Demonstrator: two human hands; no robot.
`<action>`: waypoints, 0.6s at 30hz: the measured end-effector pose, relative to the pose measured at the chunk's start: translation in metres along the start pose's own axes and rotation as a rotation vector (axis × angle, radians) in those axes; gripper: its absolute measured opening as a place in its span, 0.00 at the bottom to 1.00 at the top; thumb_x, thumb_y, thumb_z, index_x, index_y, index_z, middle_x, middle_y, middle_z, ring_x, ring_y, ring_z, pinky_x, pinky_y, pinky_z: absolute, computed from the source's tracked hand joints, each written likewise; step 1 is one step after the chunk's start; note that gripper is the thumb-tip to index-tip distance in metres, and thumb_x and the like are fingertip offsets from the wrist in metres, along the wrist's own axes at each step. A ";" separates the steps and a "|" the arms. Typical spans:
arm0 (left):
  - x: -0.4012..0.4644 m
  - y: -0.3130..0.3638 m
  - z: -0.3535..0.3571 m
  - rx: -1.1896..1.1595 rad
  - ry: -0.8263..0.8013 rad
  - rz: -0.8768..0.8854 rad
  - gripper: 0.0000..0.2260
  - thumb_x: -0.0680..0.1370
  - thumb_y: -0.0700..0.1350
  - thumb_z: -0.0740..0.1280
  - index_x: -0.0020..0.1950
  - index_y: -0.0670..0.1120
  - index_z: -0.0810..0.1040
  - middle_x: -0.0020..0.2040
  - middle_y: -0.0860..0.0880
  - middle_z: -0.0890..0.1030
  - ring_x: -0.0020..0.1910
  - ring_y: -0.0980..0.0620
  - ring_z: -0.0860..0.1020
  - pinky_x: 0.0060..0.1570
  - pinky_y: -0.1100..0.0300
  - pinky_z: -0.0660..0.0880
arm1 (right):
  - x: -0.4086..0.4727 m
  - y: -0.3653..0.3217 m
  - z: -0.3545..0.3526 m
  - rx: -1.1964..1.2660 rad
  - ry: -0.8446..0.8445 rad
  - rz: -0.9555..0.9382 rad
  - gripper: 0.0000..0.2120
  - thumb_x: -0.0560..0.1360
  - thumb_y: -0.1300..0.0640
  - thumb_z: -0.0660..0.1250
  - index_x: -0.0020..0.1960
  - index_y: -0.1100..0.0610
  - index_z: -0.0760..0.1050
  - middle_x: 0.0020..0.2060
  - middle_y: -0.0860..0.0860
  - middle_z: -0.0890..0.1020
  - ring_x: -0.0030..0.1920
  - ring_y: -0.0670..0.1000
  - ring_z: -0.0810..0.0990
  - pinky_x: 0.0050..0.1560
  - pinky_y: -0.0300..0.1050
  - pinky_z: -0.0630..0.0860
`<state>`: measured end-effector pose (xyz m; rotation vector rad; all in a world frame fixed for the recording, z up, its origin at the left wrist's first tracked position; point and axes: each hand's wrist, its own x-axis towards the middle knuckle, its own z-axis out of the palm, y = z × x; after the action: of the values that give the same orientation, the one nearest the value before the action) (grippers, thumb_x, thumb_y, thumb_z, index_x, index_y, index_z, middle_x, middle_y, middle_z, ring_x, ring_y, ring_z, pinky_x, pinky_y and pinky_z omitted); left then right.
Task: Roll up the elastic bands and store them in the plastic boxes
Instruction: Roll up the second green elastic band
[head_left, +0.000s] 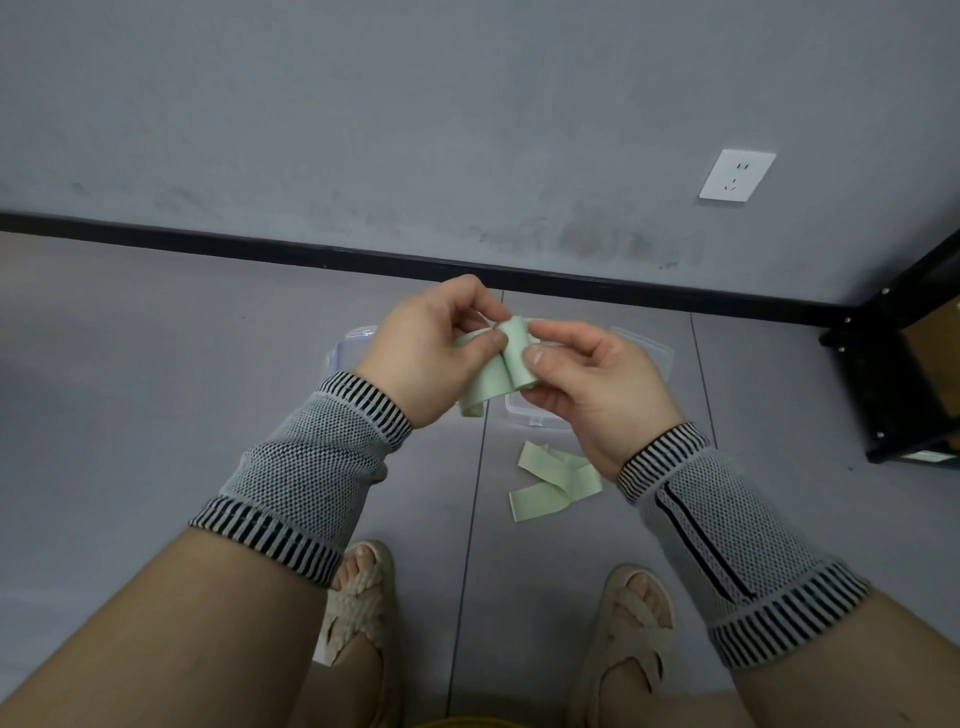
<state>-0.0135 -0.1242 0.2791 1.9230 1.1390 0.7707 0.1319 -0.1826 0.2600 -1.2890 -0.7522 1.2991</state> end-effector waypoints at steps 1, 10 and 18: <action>0.000 0.000 0.000 0.000 -0.008 0.002 0.05 0.70 0.48 0.67 0.40 0.58 0.75 0.43 0.47 0.81 0.43 0.51 0.79 0.49 0.50 0.77 | 0.001 0.000 -0.001 -0.021 -0.024 0.024 0.12 0.74 0.66 0.67 0.57 0.60 0.77 0.42 0.53 0.83 0.39 0.46 0.81 0.42 0.41 0.78; 0.001 0.000 0.005 -0.011 -0.030 -0.036 0.07 0.71 0.47 0.70 0.43 0.59 0.75 0.42 0.48 0.81 0.40 0.50 0.79 0.41 0.56 0.75 | 0.002 -0.005 -0.009 -0.138 -0.059 0.040 0.08 0.76 0.65 0.65 0.52 0.55 0.78 0.41 0.51 0.82 0.42 0.48 0.81 0.44 0.43 0.78; 0.001 0.004 0.005 -0.162 -0.036 -0.132 0.10 0.73 0.39 0.70 0.44 0.53 0.75 0.38 0.48 0.81 0.37 0.50 0.78 0.42 0.55 0.77 | -0.001 -0.006 -0.005 -0.176 -0.030 -0.085 0.11 0.73 0.69 0.68 0.47 0.54 0.75 0.38 0.51 0.82 0.38 0.48 0.82 0.44 0.46 0.81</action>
<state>-0.0079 -0.1263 0.2801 1.7036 1.1333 0.7310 0.1383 -0.1838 0.2650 -1.3641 -0.9498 1.2071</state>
